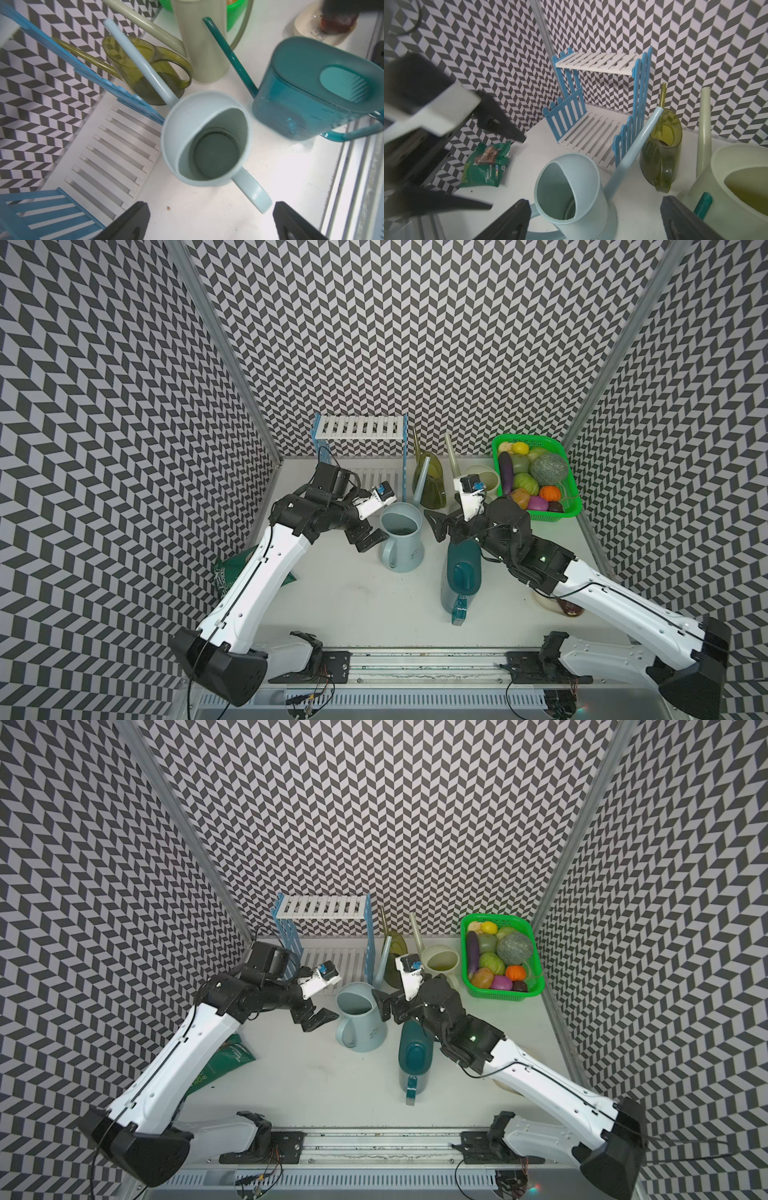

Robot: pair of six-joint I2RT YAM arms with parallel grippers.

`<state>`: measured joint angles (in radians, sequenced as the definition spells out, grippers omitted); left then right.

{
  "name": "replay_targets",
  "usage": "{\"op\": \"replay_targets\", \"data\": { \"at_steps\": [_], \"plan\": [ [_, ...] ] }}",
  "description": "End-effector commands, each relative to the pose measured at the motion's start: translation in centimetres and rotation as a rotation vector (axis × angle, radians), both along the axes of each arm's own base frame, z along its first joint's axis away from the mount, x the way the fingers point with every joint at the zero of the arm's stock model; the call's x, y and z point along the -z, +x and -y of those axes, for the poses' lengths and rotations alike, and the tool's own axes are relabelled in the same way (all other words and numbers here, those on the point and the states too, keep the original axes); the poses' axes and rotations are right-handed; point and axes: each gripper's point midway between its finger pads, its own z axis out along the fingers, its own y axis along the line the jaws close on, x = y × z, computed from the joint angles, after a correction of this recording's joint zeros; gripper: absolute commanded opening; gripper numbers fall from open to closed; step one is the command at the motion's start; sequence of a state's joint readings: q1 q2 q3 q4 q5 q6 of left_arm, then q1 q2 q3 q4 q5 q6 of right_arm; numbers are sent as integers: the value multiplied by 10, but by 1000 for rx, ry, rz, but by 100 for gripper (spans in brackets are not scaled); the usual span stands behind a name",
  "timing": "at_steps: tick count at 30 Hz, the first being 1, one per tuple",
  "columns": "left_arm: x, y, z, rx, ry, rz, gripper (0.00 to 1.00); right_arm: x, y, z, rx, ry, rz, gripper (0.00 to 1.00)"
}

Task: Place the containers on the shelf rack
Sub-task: 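Move the container to the center of the board, then pick up a container from the center of the board.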

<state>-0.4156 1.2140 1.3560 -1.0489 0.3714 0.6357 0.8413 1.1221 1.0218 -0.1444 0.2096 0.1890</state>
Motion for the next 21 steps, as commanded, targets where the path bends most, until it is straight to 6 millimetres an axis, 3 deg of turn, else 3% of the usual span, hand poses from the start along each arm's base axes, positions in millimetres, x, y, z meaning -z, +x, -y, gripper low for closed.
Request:
{"op": "replay_targets", "data": {
  "at_steps": [1,7,15,21],
  "plan": [
    [32,-19,-5,3,49,-75,100,-17,8,17,113,70,49,100],
    [57,-21,13,-33,1,-138,98,-20,13,26,174,107,40,100],
    [70,5,18,-143,17,-136,96,-12,13,30,199,105,11,100],
    [75,29,-3,-246,87,-55,93,-14,14,31,209,103,14,100]
  ]
}}
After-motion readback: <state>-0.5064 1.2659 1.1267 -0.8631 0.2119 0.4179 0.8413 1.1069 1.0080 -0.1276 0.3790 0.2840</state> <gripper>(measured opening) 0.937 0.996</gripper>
